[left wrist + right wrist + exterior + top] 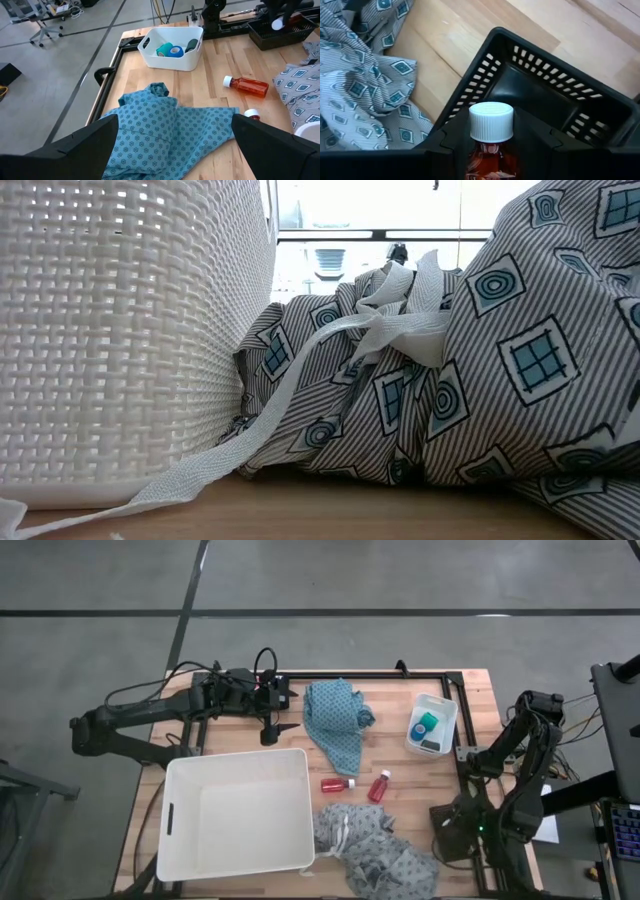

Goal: Pick & Place Medicine items
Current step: Put the top red medicine bottle into the black bin, then put the right red medicine bottle into the black bin

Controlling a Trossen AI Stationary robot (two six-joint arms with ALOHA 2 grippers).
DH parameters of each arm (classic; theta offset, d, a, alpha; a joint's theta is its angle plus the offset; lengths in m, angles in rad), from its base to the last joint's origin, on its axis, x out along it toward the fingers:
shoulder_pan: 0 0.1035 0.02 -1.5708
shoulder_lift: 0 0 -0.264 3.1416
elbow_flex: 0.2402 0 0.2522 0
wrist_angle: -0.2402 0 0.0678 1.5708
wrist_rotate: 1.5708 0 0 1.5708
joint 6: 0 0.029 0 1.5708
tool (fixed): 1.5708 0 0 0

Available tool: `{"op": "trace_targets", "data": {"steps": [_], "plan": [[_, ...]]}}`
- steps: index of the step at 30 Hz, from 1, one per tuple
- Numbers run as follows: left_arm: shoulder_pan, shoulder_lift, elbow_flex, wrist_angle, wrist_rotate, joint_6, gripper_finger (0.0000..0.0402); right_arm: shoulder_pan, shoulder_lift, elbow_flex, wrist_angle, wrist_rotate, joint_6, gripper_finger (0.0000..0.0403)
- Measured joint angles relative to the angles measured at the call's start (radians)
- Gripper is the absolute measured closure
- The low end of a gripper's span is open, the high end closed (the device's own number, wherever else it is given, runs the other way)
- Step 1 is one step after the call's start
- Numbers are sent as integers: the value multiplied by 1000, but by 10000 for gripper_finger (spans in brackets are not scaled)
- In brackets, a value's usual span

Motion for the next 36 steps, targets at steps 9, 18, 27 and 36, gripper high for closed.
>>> {"op": "trace_targets", "data": {"steps": [9, 18, 27, 36], "plan": [[0, 0, 0, 0, 0, -1, 9, -3, 0, -23, -15, -16, 4, 275], [0, 0, 0, 0, 0, -1, 9, -41, 0, -78, -4, -34, 25, 275], [0, 0, 0, 0, 0, 2, 9, -84, -1, -79, 24, -60, 45, 235], [0, 0, 0, 0, 0, 2, 9, -88, -1, -79, 28, -60, 45, 180]]}}
